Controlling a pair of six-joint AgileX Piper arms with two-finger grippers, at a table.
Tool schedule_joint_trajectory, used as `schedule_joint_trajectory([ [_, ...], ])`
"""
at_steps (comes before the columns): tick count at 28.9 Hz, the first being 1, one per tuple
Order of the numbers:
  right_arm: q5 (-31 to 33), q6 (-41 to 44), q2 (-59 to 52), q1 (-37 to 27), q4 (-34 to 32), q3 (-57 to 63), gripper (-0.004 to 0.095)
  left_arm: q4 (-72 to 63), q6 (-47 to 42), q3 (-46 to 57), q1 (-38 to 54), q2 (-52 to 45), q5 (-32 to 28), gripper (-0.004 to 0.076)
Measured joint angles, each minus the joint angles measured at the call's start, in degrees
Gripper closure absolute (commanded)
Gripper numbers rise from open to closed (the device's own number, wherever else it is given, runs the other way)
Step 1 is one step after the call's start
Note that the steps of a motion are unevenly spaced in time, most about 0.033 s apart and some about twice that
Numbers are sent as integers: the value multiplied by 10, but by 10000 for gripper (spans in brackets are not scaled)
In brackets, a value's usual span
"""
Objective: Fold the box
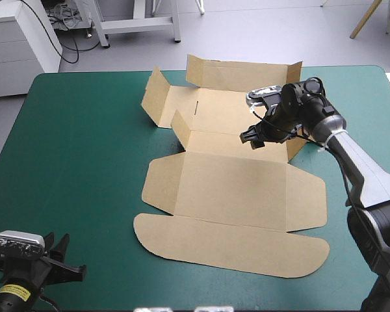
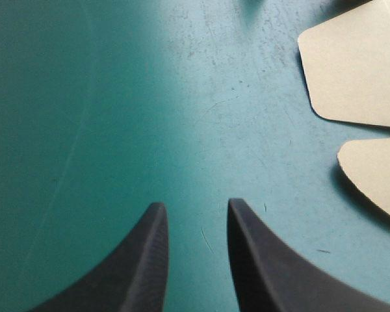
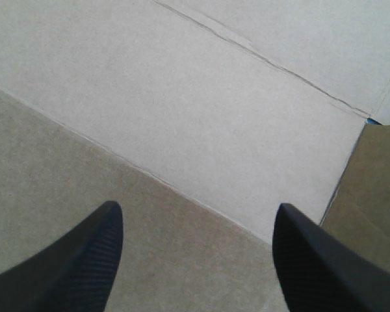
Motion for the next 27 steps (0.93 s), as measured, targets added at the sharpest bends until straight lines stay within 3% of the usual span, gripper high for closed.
schedule_joint_trajectory([
  [27, 4, -8, 0, 0, 12, 0, 309, 0, 0, 0, 0, 0, 0, 504],
])
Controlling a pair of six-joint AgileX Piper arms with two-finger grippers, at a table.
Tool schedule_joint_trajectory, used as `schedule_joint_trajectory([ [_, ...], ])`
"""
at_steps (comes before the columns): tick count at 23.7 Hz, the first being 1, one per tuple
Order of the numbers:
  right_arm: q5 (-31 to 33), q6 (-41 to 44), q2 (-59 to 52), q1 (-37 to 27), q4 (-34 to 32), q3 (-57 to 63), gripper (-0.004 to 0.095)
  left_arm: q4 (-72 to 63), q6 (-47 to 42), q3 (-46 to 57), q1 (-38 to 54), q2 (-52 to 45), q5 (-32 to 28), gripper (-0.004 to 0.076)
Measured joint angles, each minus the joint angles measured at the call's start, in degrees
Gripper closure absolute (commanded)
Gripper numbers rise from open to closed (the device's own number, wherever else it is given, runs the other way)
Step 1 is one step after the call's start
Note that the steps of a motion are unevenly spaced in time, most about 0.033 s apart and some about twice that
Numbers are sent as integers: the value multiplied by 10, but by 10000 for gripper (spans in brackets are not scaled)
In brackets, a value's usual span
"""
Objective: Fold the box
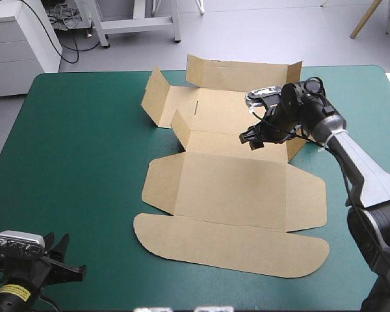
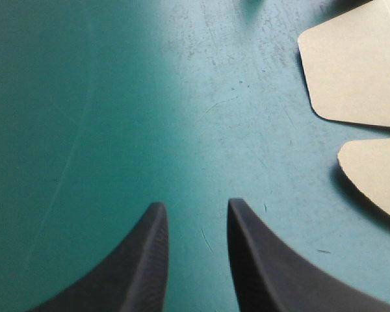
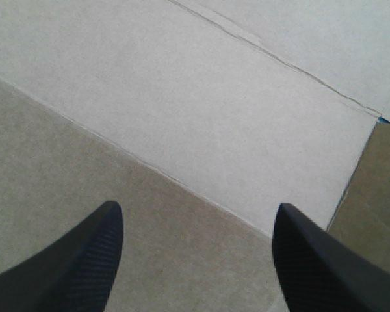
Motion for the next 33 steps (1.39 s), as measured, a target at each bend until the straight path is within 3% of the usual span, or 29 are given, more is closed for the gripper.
schedule_joint_trajectory([
  [8, 21, -32, 0, 0, 18, -10, 309, 0, 0, 0, 0, 0, 0, 504],
  [18, 60, -32, -1, 0, 18, -107, 309, 0, 0, 0, 0, 0, 0, 504],
  [26, 63, -28, -51, -3, -22, -109, 309, 0, 0, 0, 0, 0, 0, 504],
  [30, 65, -18, -77, -30, -12, -110, 309, 0, 0, 0, 0, 0, 0, 504],
  [31, 66, 32, -82, -47, -7, -110, 309, 0, 0, 0, 0, 0, 0, 504],
  [33, 66, 19, -84, -78, 11, -110, 309, 0, 0, 0, 0, 0, 0, 504],
])
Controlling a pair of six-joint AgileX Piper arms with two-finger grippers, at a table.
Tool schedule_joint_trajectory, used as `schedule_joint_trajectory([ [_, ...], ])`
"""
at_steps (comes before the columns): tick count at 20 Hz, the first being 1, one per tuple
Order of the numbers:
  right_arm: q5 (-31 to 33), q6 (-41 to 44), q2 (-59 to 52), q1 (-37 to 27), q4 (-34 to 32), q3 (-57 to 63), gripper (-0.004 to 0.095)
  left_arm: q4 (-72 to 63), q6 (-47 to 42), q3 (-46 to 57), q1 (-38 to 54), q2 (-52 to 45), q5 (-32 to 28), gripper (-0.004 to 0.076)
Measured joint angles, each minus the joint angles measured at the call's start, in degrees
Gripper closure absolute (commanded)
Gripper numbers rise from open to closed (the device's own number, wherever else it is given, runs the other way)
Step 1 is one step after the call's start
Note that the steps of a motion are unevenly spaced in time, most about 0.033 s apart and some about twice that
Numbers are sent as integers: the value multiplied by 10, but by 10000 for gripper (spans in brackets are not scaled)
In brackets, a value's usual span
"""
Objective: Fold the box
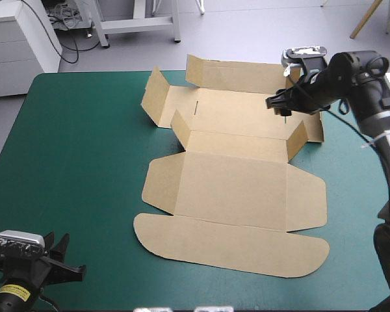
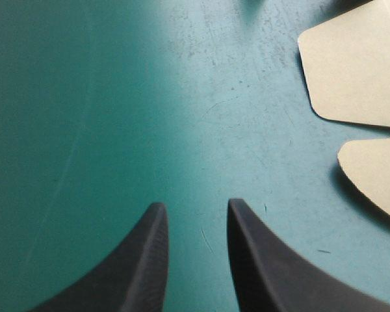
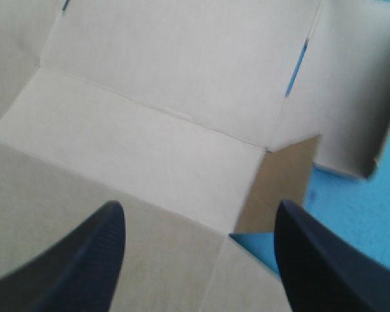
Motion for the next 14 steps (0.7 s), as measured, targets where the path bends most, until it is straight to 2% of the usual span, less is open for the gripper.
schedule_joint_trajectory([
  [4, 0, -34, -7, -88, 35, 0, 309, 0, 0, 0, 0, 0, 0, 504],
  [11, 3, -32, -15, -101, 26, 0, 299, 0, 0, 0, 0, 0, 0, 504],
  [14, 3, -21, -4, -101, 26, 0, 202, 0, 0, 0, 0, 0, 0, 504],
])
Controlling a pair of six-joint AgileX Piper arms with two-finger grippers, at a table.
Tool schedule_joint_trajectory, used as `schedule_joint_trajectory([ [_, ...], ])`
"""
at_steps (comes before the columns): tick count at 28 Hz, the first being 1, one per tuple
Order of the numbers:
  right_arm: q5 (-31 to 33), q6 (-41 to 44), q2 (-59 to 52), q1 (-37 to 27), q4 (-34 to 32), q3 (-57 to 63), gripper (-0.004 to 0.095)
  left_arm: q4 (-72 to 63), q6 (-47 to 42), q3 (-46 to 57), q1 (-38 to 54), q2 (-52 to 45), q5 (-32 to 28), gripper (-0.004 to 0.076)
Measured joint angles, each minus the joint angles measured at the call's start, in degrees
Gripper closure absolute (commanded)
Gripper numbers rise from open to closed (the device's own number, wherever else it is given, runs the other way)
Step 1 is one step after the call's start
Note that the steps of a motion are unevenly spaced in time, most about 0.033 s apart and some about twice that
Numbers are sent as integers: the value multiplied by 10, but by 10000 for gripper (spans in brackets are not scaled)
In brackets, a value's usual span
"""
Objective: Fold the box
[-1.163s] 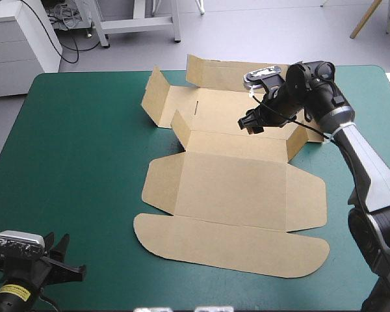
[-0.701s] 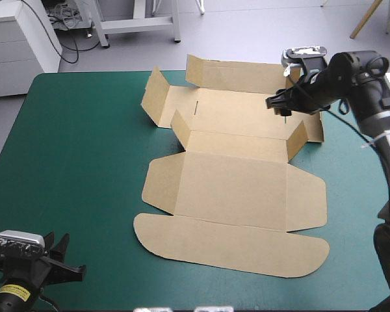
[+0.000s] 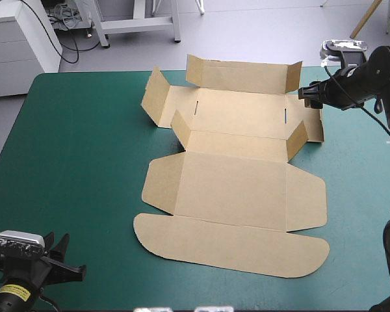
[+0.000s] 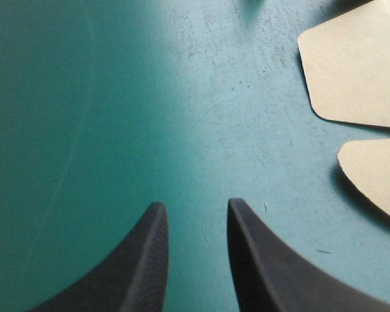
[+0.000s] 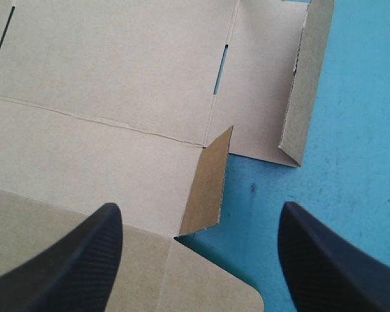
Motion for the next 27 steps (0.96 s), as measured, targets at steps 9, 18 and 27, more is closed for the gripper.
schedule_joint_trajectory([
  [9, -3, 6, 57, 0, -1, 9, 180, 0, 0, 0, 0, 0, 0, 504],
  [18, -5, 9, 94, 0, 10, 66, 180, 0, 0, 0, 0, 0, 0, 504],
  [27, -13, 9, 158, 2, 61, 67, 383, 0, 0, 0, 0, 0, 0, 504],
])
